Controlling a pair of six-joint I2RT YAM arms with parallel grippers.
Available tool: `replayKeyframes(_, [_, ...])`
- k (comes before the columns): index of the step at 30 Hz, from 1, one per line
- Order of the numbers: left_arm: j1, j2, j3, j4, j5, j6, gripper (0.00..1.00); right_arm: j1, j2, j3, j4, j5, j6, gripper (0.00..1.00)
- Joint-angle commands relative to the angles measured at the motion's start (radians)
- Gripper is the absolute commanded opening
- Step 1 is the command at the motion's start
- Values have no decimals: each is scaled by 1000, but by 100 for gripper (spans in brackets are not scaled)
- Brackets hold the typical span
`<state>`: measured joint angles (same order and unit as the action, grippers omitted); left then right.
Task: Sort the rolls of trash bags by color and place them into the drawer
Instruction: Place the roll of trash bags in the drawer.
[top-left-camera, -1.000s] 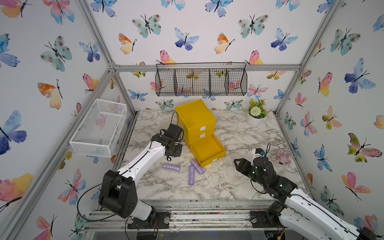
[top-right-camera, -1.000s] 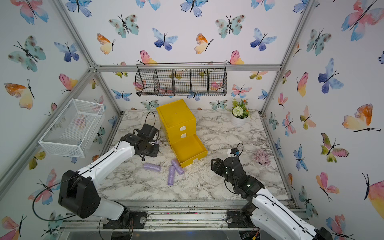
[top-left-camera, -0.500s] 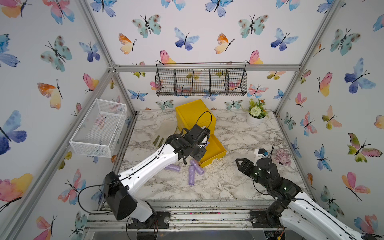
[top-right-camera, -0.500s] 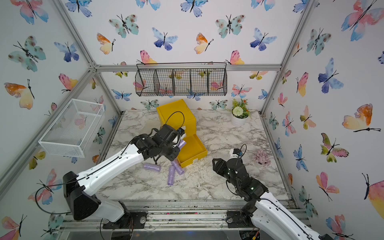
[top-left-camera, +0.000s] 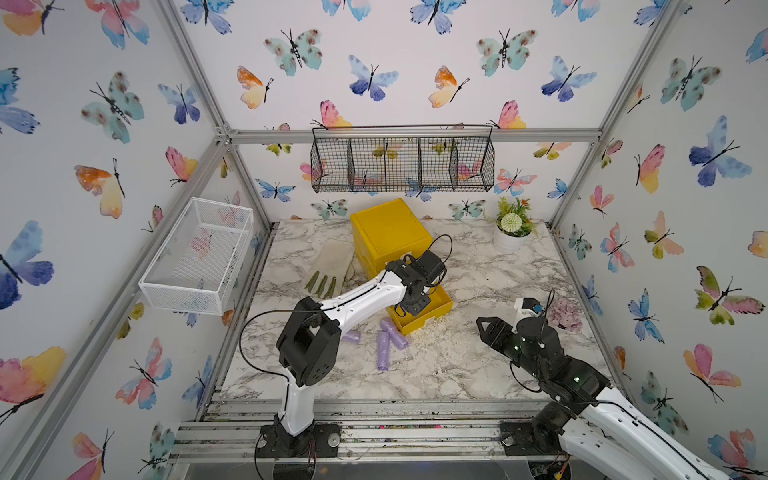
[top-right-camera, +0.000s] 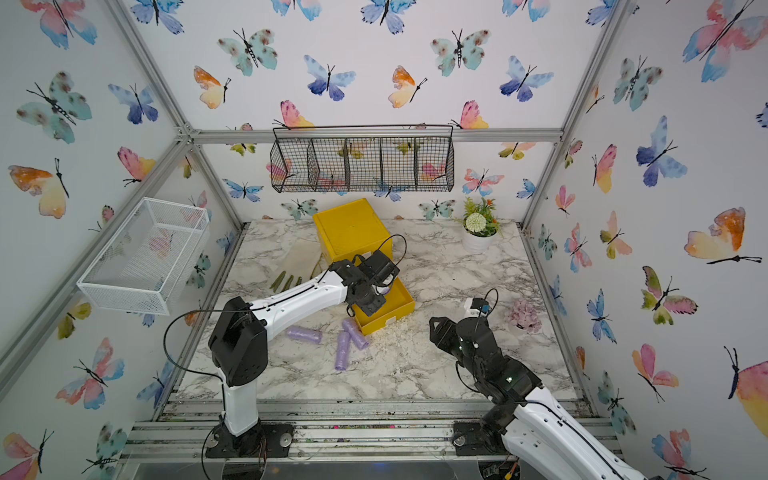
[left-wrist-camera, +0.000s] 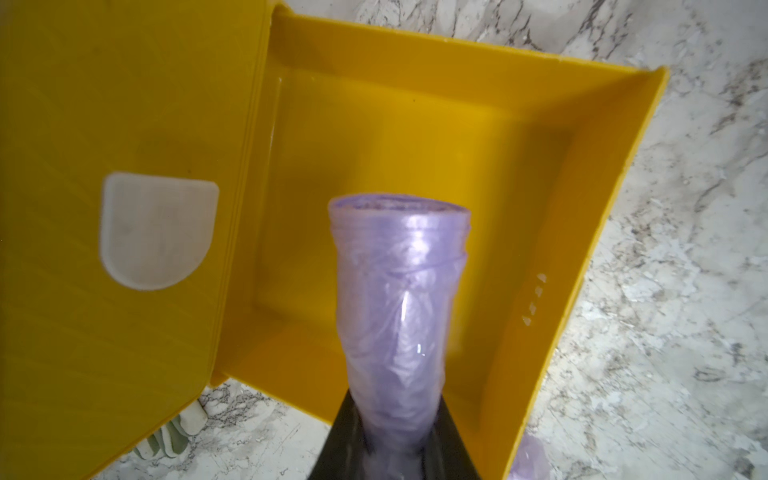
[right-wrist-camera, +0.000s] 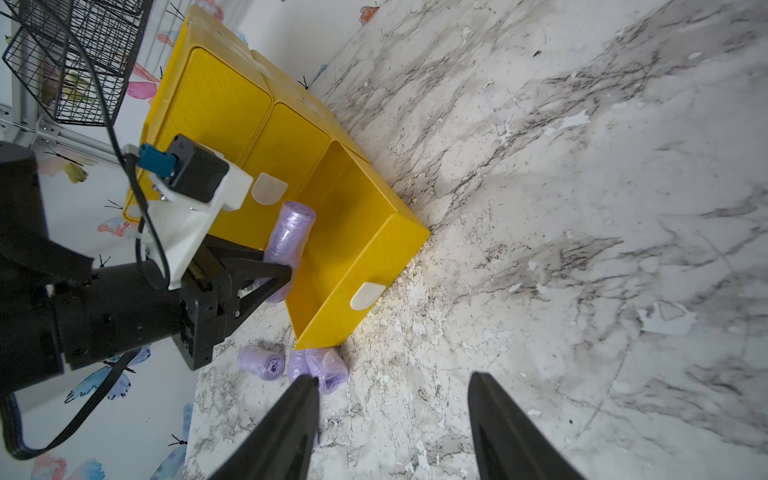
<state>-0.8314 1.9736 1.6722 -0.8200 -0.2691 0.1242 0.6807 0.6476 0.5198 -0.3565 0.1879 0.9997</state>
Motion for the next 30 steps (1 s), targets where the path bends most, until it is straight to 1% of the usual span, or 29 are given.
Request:
replayKeyframes(1, [6,75,48,48,-61,60,9,3,9,23,-11,24,-18,63])
replayKeyframes(6, [19,176,134,44,-96,92,9,3,11,16,-5,25,-17,63])
replayKeyframes(10, [26,220,180,53,-143,95,12,3,1,7,-7,28,-13,63])
replayKeyframes(13, [28,249,205,48,-183,92,13,3,-12,-1,-15,31,-8,64])
replayKeyframes(25, [48,349,278,36,-237,112,17,3,-29,-6,-25,30,-1,64])
replayKeyframes(30, [55,387,321,26,-266,125,23,3,-28,-8,-22,27,2,64])
